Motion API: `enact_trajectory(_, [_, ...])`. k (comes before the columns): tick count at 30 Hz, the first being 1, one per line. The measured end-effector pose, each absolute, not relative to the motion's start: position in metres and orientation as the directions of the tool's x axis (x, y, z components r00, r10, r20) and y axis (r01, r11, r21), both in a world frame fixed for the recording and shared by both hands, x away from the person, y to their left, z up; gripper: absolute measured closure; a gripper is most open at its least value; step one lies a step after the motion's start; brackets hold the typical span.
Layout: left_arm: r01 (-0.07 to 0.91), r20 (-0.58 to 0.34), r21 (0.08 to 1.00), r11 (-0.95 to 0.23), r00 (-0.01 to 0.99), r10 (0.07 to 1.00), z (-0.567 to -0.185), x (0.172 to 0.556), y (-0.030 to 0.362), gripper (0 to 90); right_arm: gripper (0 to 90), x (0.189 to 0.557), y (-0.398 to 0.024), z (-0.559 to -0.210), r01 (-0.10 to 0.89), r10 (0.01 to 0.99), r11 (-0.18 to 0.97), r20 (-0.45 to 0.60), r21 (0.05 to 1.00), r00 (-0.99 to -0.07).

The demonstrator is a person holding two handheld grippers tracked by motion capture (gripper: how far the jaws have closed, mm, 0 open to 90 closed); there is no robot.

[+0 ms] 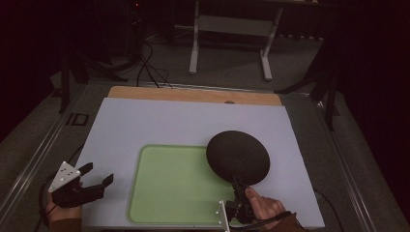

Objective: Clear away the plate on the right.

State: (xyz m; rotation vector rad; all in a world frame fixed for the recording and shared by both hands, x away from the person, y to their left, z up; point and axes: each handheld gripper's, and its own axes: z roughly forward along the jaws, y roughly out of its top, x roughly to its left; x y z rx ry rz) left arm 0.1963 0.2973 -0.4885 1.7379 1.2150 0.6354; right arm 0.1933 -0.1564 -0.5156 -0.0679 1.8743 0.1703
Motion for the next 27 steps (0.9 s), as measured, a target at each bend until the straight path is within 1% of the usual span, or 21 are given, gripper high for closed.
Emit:
enact_trajectory(15, [0.462,-0.079,0.879,-0.119,0.388,0.918,-0.489,0.197,0.298,16.2,81.2,0.187,-0.137,-0.518,-0.191,0.024,0.978,-0.948,0.089,-0.319])
enact_trajectory(27, [0.458,-0.081,0.882,-0.116,0.387,0.918,-0.488,0.196,0.298,16.2,81.2,0.175,-0.123,-0.522,-0.234,0.018,0.967,-0.945,0.099,-0.327])
